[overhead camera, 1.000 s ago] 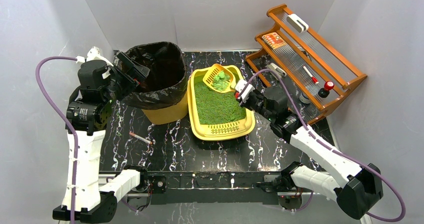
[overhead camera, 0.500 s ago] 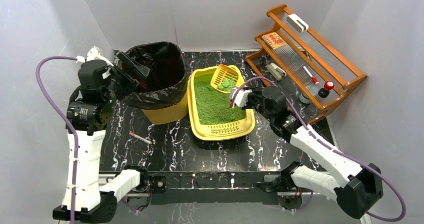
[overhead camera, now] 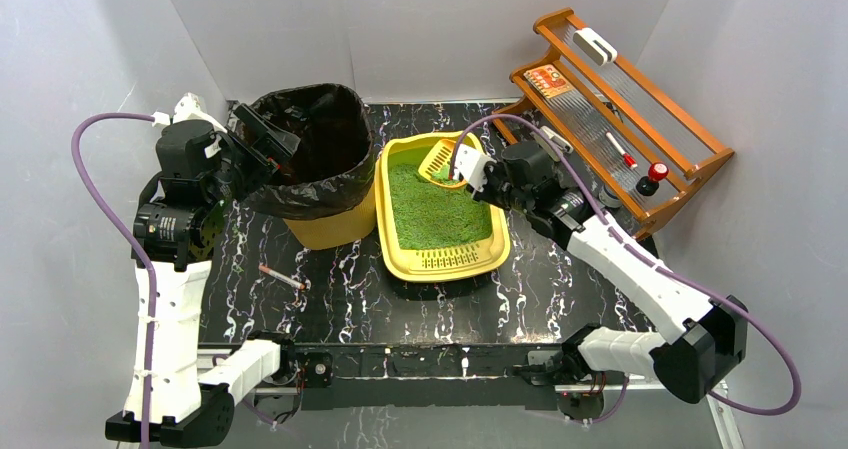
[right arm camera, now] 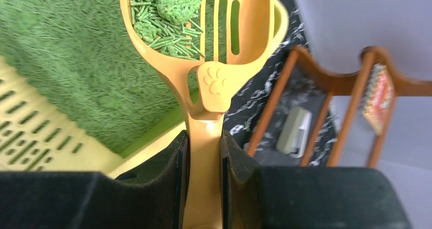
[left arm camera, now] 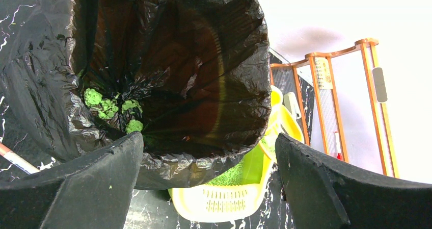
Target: Clean the litter box
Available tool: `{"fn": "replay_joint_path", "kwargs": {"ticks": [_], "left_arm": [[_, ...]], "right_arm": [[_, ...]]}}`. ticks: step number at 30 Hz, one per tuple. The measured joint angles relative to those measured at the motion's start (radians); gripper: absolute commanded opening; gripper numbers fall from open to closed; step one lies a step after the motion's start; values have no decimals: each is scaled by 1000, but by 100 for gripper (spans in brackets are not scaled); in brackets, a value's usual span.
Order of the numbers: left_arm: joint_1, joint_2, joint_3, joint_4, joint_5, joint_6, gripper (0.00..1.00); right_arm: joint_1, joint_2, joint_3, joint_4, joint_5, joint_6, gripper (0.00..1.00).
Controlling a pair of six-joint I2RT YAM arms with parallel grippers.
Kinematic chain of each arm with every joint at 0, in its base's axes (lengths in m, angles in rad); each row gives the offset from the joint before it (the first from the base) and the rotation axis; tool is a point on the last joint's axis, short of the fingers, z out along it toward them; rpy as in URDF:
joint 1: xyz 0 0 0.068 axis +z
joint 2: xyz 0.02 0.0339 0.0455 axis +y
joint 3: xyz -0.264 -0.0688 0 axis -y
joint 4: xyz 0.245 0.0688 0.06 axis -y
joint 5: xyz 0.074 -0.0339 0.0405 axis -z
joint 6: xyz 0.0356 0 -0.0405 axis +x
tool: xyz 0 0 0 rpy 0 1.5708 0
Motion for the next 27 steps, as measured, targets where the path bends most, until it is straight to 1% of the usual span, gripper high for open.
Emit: {"fn": "replay_joint_path", "kwargs": {"ticks": [5,13,20,27], "left_arm": [[0,0,0,0,0,0,98],[-1,-2,0,0,0,2,98],[-1,-2,0,0,0,4,98],[-1,-2,0,0,0,4,98]], "right_arm": [[0,16,19,-64,-62,184,0],[0,69,12,-83,-235,439,0],[-8,146,20,-119,-257,568,0],[-45,166,27,-138,-304,631,0]]}}
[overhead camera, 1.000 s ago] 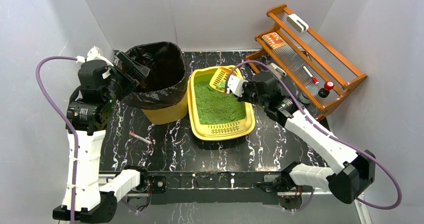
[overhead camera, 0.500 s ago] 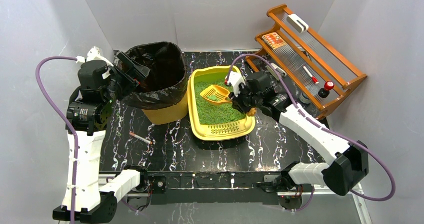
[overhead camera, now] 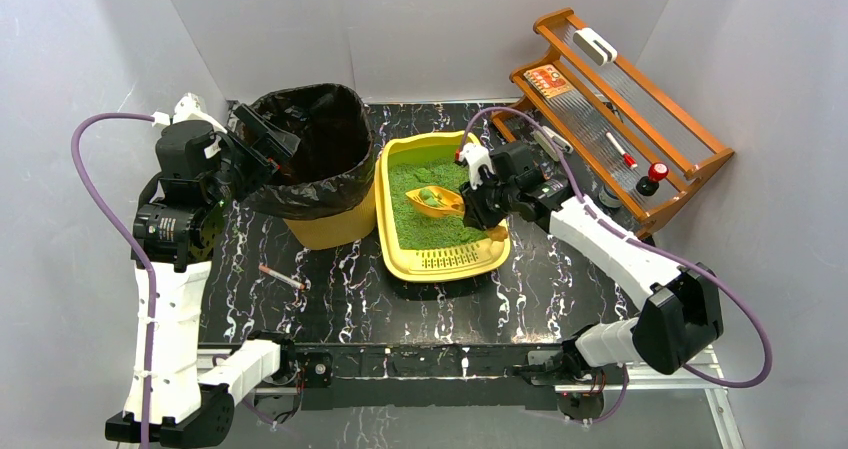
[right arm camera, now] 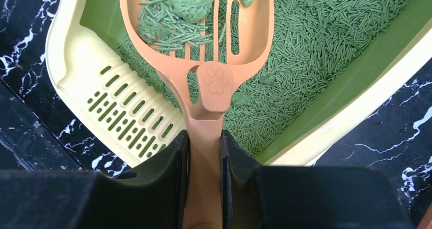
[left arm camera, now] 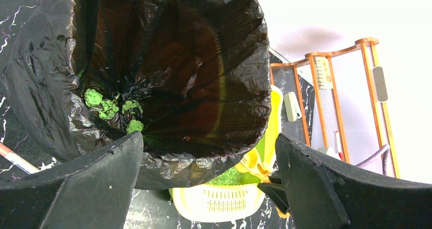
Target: Clean the litter box
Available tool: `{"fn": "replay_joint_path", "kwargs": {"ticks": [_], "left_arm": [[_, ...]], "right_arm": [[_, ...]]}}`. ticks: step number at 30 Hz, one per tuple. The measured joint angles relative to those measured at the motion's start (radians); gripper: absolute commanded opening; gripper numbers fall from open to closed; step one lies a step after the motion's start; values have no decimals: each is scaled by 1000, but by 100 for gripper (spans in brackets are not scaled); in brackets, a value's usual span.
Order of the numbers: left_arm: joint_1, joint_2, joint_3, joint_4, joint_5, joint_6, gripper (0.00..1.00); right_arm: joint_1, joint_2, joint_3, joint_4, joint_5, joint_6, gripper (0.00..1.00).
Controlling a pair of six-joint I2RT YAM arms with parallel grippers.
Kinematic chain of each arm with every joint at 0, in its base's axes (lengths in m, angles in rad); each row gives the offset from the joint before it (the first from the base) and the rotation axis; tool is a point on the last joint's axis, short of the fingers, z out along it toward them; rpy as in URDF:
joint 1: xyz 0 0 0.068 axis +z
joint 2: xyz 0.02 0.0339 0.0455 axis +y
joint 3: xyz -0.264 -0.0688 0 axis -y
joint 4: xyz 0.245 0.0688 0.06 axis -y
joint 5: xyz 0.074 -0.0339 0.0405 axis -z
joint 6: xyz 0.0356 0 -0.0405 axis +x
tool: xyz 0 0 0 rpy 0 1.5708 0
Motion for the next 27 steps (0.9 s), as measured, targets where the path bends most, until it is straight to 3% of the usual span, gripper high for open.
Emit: {"fn": "replay_joint_path", "kwargs": {"ticks": [11,20,27], "left_arm": [[0,0,0,0,0,0,98],[0,-6,-12,0,0,0,98],[0,-8,-17,3,1,0,98]], "right_arm": [[-48,-2,-30,84,-50,1,0],[-53,-96,-284,426,-3,-163,0],[-53,-256,-494,750,32,-412,0]]}}
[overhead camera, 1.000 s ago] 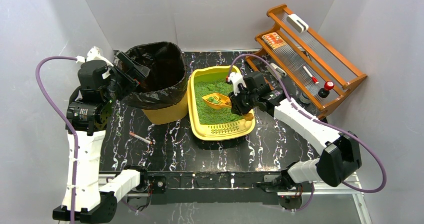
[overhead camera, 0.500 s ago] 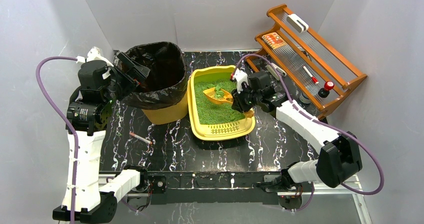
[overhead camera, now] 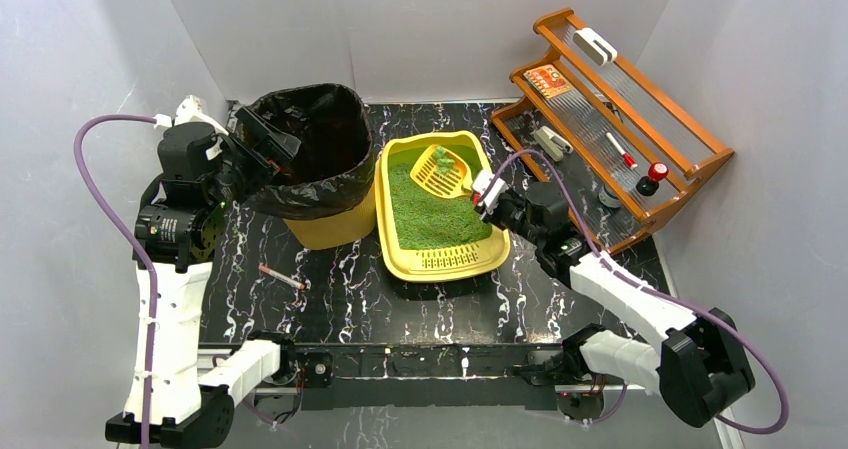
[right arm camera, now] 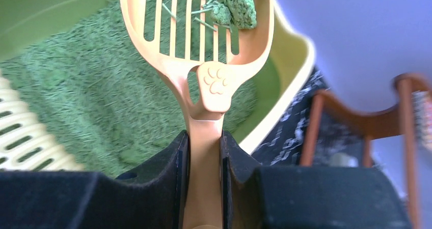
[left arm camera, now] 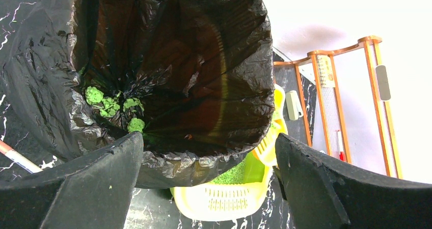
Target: Clean the litter box
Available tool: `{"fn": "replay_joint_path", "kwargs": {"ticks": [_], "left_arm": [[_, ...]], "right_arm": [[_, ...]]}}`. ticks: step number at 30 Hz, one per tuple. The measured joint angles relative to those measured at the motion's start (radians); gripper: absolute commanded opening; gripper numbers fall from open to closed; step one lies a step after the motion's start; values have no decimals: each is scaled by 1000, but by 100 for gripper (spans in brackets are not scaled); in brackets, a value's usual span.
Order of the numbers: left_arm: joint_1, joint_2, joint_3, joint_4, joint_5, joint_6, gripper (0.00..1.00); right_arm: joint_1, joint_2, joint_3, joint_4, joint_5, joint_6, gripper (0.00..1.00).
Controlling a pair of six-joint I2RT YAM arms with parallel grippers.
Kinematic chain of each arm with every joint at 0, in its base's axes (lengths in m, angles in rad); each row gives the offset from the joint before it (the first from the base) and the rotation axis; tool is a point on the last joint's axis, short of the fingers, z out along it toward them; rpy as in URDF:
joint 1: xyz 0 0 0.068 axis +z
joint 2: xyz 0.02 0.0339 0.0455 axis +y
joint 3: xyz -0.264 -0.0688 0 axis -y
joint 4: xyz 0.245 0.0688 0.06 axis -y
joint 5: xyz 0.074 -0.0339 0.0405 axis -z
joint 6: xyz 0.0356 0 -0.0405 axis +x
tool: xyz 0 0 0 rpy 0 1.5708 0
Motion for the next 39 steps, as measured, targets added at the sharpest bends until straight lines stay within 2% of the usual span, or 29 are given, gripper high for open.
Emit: {"fn": "replay_joint_path", "kwargs": {"ticks": [9,18,24,32,35,39], "left_arm": [[0,0,-2,4,0,0,98],[0,0,-9,5,0,0,98],[0,0,-9,5,0,0,98],[0,0,-9,5,0,0,98],[0,1,-9,6,0,0,98],[0,2,-9,6,0,0,98]], "right_arm": [[0,-74,-46,183,14,-253,0],[0,-131,-46,140,14,-406,0],[0,-133,10,2,18,-462,0],[0,-87,194,-277,8,-483,0],[0,-28,317,-427,-10,-420,0],[0,25,444,-542,-15,-264,0]]}}
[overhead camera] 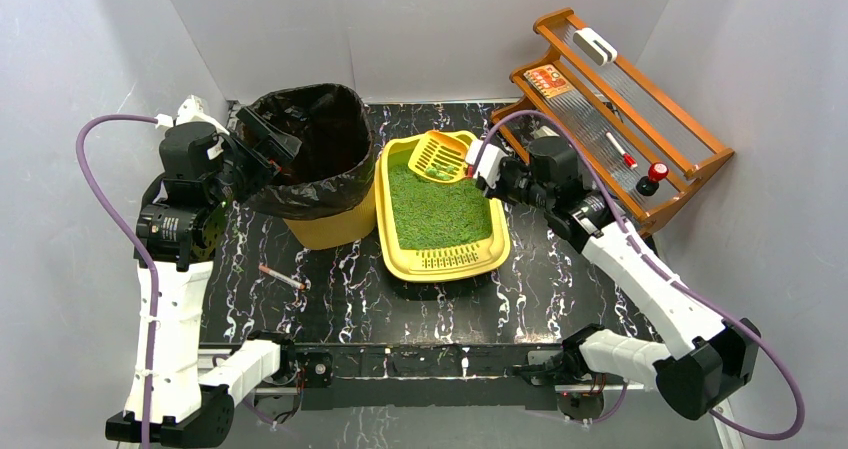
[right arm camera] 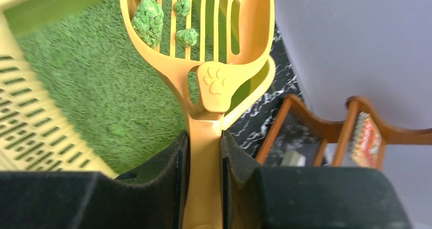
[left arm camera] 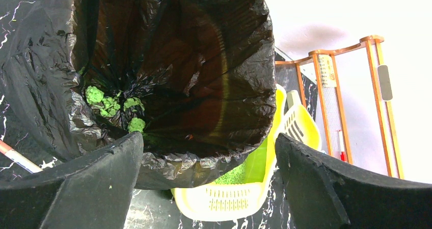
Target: Clean the litter box
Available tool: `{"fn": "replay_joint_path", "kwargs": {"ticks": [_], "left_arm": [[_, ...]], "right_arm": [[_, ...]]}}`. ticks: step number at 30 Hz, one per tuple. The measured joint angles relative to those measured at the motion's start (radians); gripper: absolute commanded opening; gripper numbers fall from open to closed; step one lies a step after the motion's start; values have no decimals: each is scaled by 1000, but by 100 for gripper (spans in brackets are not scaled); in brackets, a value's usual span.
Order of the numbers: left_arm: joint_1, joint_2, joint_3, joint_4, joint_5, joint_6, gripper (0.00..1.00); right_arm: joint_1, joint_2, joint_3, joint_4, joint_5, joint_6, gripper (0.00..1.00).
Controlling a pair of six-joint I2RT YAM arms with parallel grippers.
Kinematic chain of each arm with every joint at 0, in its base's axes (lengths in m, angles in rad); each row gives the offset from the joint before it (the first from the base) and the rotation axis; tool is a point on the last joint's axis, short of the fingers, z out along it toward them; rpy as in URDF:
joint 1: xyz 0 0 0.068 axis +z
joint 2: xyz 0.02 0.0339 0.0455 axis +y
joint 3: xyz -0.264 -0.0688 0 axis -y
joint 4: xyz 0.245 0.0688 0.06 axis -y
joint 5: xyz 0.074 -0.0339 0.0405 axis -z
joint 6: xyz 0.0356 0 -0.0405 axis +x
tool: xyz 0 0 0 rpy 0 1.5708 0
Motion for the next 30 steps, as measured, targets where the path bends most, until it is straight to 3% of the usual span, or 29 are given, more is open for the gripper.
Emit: {"fn": "replay_joint_path", "kwargs": {"ticks": [7,15,19,25,30], "left_arm": [[0,0,0,0,0,0,98],[0,-7,-5,-3,0,10,98],[0,-7,-5,-3,0,10,98],[0,-7,-5,-6,0,11,98],[0,-8,-5,-15,-1,11,98]], "right_arm": [[0,5,20,-85,-1,211,0],[0,38,103,-182,32,257,0],[14,53,167,-187,71,241,0],[29,-8,25,-92,85,81,0],[30,24,78,-101,89,8,0]]}}
